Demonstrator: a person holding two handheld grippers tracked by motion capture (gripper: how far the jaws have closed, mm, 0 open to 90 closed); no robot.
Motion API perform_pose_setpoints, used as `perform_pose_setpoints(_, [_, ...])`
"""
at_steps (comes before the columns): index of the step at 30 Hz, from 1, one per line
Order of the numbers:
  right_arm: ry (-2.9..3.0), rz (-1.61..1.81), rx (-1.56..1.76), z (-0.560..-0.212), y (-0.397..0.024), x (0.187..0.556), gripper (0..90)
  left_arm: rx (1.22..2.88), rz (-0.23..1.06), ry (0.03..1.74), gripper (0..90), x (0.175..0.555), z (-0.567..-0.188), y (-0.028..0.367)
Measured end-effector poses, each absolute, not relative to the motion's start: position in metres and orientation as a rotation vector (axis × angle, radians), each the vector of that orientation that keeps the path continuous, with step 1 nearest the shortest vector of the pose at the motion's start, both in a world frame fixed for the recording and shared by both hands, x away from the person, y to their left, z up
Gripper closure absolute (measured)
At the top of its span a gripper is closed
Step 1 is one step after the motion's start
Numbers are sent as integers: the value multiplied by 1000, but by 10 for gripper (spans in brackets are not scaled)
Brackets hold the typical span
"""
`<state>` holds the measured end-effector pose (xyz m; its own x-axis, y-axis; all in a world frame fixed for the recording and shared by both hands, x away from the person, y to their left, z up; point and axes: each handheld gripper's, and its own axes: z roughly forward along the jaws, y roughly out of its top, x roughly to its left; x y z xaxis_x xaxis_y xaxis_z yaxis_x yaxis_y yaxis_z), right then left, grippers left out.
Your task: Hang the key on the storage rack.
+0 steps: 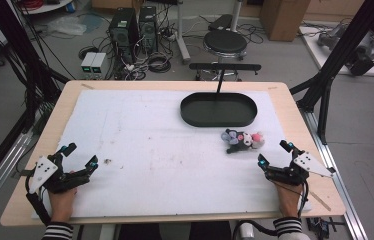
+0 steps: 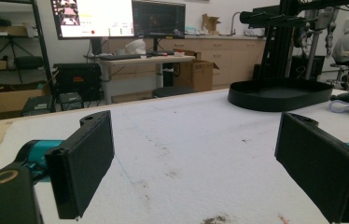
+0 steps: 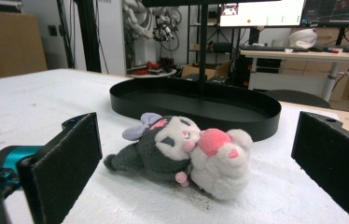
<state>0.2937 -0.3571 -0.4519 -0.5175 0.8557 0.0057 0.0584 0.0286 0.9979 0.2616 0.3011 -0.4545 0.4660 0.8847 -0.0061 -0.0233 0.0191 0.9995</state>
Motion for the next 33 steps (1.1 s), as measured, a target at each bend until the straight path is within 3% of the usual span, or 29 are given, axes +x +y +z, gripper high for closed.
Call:
perform_pose_setpoints(26, [1642,1565,955,-451,-358,293,5,1372,852,831,122,261,-454,301])
perform_pose_setpoints(33, [1651,1583,958,-436,-366,298,5,1372,845,837,123,262,-454,301])
